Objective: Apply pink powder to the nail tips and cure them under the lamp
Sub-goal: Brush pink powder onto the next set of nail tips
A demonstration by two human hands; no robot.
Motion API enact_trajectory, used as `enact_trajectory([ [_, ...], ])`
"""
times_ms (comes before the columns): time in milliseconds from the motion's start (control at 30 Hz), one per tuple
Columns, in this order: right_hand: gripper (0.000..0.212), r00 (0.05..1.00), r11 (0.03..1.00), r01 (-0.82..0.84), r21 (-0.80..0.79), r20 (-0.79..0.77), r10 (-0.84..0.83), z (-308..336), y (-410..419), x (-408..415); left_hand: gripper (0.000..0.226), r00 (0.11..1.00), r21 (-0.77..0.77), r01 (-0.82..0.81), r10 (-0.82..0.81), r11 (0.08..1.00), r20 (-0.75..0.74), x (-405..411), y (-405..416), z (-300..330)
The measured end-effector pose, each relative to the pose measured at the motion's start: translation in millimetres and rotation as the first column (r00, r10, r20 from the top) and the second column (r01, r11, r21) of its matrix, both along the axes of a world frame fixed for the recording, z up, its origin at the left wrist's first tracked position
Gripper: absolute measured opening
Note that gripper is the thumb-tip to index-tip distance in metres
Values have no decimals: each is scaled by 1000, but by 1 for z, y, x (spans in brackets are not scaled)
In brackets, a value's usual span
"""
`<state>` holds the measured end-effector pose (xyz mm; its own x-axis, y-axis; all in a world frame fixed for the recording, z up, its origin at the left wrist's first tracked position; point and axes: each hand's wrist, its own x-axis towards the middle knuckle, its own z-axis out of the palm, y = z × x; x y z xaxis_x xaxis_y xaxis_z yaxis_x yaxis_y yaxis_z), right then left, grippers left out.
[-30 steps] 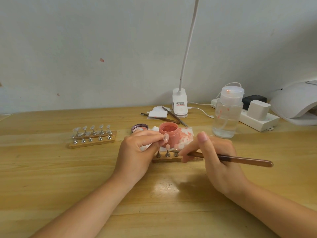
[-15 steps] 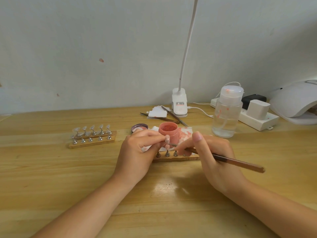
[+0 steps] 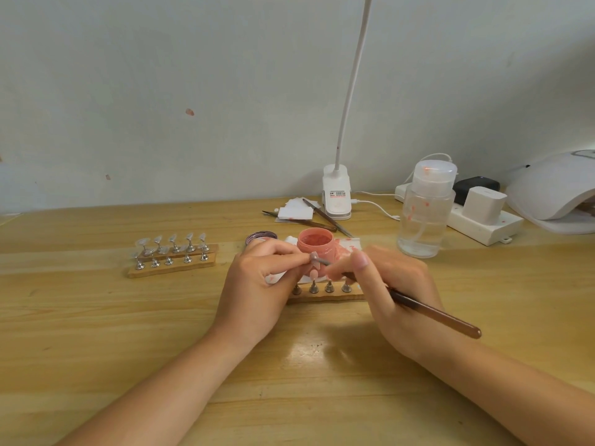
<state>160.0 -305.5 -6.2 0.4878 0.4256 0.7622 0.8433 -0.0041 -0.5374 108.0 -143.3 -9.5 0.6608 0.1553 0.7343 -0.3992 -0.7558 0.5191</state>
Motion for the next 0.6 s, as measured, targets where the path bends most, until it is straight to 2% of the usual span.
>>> enact_trajectory([
  [100, 58, 999, 998, -36, 44, 6, 36, -1, -2, 1, 27, 1000, -8, -3, 3, 1000, -11, -1, -2, 1],
  [233, 50, 997, 999, 34, 10, 73, -35, 1, 1, 1, 26, 999, -10, -27, 27, 1000, -23, -1, -2, 1],
  [367, 59, 997, 998, -26, 54, 73, 22, 0, -1, 1, 25, 999, -18, -32, 31, 999, -45, -2, -3, 2],
  [467, 52, 994, 999, 15, 39, 110, -19, 2, 0, 0, 24, 999, -14, -40, 40, 999, -26, -2, -3, 2],
  [600, 57, 998, 1000, 4, 23, 57, -5, 0, -1, 2, 28, 998, -28, -39, 38, 999, -48, -4, -5, 4],
])
